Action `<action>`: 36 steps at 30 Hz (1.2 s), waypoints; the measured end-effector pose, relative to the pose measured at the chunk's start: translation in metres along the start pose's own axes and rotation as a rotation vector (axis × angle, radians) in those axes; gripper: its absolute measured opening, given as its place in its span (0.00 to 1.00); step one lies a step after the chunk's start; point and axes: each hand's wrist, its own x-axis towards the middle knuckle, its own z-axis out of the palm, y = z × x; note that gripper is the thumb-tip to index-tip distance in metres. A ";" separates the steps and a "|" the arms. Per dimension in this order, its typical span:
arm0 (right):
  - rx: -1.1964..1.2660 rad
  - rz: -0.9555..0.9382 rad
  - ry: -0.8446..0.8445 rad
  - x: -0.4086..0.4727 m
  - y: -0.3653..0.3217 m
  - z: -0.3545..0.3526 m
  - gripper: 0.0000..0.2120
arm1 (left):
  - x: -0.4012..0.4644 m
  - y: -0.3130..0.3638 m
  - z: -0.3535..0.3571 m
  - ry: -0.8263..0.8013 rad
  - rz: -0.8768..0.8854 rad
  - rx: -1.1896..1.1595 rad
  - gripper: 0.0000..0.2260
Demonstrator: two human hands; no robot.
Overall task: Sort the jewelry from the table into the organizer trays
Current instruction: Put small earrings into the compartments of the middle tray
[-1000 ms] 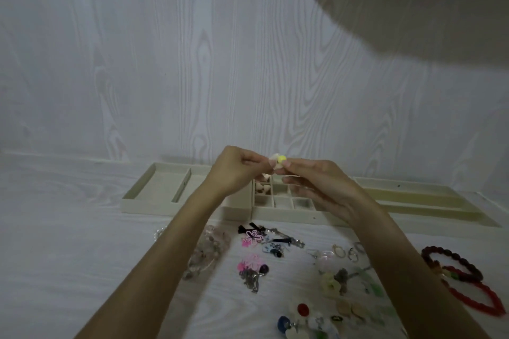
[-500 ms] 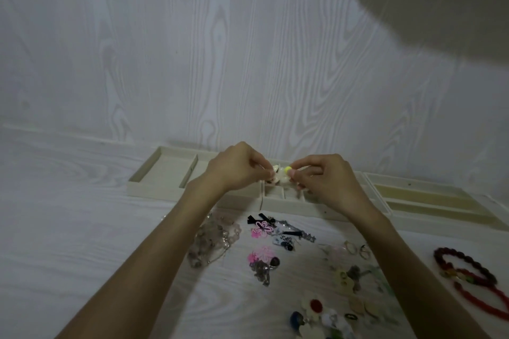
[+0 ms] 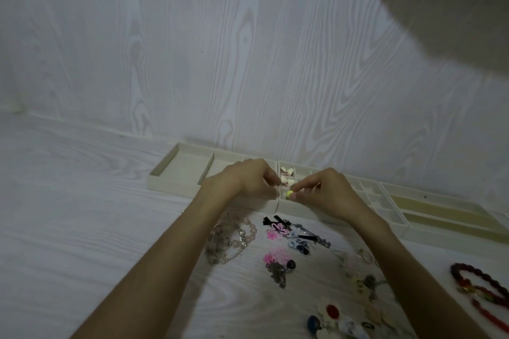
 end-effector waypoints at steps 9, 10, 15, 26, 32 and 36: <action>-0.140 0.027 -0.026 0.019 -0.008 -0.001 0.04 | 0.001 -0.001 -0.002 -0.010 0.006 -0.023 0.16; -0.158 0.024 -0.029 0.020 -0.010 0.000 0.04 | 0.001 -0.001 -0.002 -0.011 0.008 -0.018 0.16; -0.173 0.055 -0.025 0.022 -0.011 0.000 0.04 | 0.002 -0.002 -0.003 -0.027 0.018 -0.021 0.16; -0.240 0.085 0.058 0.015 -0.008 0.000 0.05 | 0.004 0.000 -0.002 -0.019 0.035 -0.015 0.15; -0.046 0.028 0.104 -0.019 -0.017 -0.045 0.07 | -0.004 0.010 -0.012 0.023 0.039 0.055 0.14; 0.023 0.016 0.016 -0.072 -0.011 -0.073 0.04 | -0.026 0.040 -0.017 0.176 0.139 0.019 0.08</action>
